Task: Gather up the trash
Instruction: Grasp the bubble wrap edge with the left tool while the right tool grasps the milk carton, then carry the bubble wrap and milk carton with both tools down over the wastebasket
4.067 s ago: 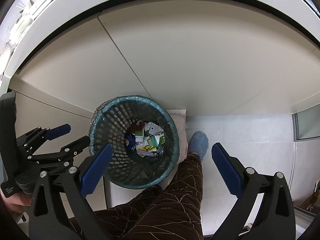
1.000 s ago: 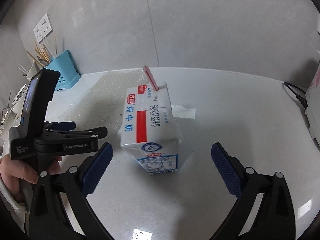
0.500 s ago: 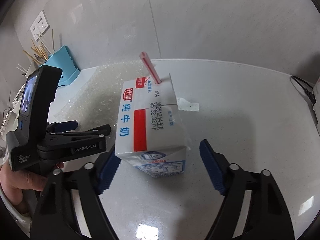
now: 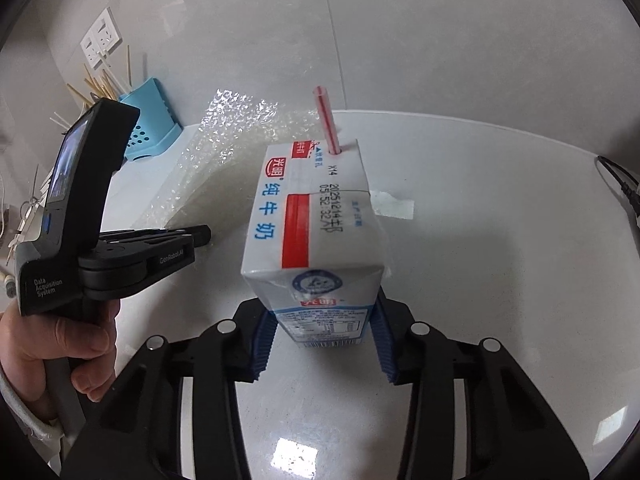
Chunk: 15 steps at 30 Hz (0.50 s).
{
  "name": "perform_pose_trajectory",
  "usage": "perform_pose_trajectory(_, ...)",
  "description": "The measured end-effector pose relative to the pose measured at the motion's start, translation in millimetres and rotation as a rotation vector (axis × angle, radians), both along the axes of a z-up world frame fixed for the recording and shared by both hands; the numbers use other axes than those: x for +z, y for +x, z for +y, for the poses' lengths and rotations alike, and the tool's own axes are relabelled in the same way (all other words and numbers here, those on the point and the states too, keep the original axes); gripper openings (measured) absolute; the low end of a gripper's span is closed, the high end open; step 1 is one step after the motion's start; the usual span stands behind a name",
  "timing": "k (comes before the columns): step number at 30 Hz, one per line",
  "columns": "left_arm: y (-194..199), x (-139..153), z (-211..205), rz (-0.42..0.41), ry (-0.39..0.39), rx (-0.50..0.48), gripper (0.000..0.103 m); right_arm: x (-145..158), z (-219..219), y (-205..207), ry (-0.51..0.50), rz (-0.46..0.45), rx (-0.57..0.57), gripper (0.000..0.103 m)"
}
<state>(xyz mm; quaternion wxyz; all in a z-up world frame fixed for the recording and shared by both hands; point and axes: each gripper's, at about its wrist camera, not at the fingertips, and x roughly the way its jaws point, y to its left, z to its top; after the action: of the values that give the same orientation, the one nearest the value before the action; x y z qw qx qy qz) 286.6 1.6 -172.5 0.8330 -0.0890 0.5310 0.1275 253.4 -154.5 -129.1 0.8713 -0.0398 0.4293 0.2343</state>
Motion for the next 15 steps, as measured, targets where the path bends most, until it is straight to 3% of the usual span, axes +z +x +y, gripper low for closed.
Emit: perform_pose_trajectory(15,-63,28,-6,-0.062,-0.008,0.001,0.008,16,-26,-31,0.035,-0.019,-0.036,0.04)
